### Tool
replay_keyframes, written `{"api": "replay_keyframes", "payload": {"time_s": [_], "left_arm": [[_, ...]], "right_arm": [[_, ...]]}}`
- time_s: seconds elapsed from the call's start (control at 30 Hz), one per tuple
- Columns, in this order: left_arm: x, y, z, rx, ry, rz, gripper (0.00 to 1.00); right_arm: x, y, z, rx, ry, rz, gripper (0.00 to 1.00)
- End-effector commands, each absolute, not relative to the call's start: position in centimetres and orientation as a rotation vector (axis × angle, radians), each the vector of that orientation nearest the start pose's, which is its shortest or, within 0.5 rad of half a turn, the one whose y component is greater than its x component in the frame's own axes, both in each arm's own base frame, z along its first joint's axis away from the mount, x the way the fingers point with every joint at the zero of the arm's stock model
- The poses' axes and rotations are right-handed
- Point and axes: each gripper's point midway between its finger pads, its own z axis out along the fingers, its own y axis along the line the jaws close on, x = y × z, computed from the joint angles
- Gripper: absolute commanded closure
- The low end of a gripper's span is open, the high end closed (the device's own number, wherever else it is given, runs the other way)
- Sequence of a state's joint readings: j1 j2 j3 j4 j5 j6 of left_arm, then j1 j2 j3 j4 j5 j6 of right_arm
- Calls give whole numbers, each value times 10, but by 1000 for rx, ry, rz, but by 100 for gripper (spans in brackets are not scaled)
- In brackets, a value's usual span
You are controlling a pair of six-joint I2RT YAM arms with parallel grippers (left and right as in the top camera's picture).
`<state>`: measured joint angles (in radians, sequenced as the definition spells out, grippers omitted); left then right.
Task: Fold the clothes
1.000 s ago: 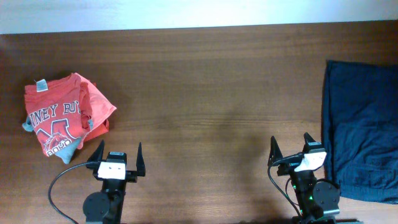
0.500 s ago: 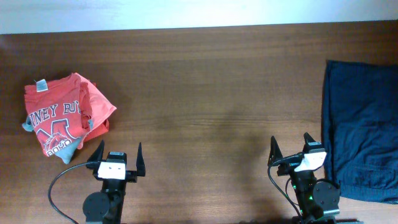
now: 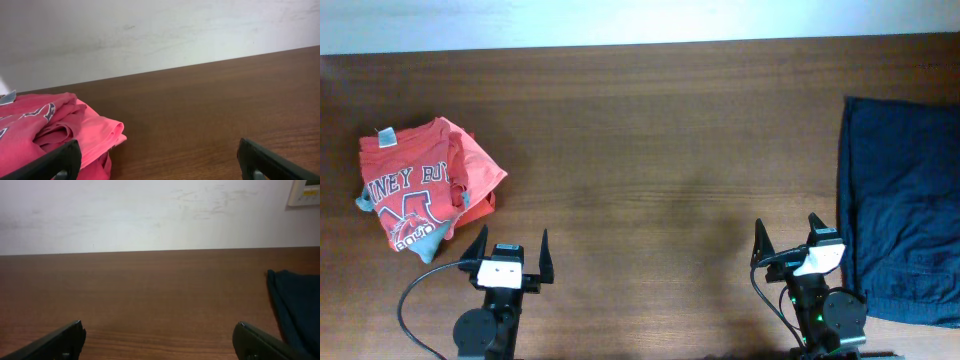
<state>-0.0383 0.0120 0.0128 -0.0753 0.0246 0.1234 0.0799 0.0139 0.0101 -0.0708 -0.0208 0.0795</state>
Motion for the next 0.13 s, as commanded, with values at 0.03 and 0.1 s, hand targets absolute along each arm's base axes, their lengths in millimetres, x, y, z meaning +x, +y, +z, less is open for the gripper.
{"api": "replay_keyframes", "payload": {"time_s": [0.03, 0.1], "left_arm": [[246, -11, 157, 145, 1641, 60, 1], [246, -11, 157, 145, 1641, 60, 1]], "right_arm": [[245, 25, 156, -19, 1649, 154, 1], [245, 25, 156, -19, 1649, 154, 2]]}}
